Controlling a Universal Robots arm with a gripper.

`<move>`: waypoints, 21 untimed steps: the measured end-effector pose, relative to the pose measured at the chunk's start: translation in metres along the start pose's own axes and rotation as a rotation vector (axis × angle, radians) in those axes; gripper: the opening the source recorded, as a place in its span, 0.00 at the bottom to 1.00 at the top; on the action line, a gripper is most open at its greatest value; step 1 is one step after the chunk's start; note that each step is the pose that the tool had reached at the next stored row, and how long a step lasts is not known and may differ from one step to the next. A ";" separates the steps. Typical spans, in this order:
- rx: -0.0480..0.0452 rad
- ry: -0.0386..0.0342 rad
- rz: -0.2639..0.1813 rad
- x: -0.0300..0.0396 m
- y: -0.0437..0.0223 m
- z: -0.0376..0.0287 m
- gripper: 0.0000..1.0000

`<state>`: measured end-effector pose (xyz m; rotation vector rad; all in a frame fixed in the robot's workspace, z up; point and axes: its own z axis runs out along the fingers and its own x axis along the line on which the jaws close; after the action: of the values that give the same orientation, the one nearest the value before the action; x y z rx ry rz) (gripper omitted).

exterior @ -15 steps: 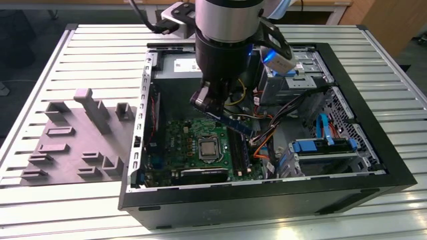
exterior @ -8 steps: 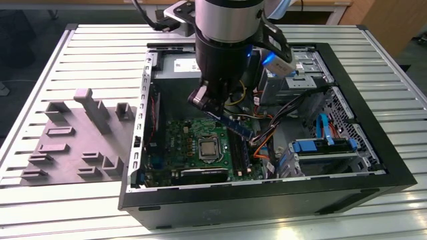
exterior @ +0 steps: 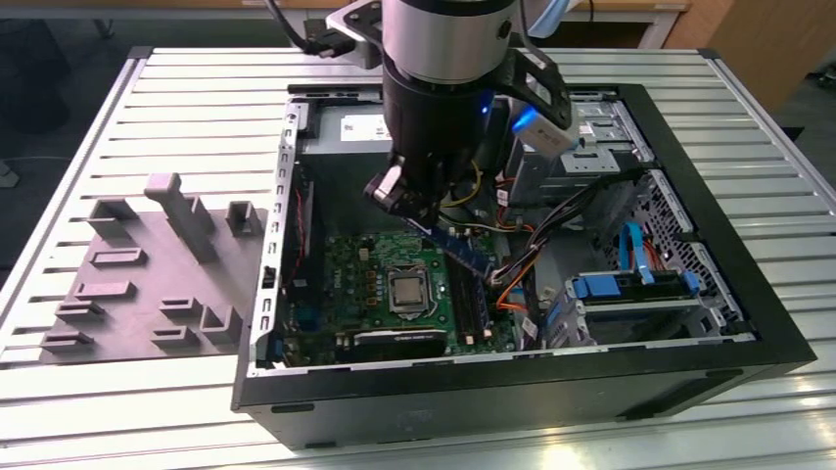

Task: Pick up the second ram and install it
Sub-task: 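Insert the second ram into the second slot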

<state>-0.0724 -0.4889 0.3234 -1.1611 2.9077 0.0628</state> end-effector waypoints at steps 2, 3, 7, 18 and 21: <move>0.0004 -0.0006 0.018 0.0000 0.0000 0.0000 0.12; 0.0007 -0.0009 0.027 0.0000 0.0000 0.0000 0.12; 0.0015 -0.0021 0.061 0.0000 0.0000 0.0001 0.12; 0.0036 -0.0050 0.149 0.0000 0.0000 0.0001 0.12; 0.0043 -0.0058 0.175 0.0000 0.0000 0.0001 0.12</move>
<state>-0.0724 -0.4889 0.3232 -0.9011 2.9950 0.0611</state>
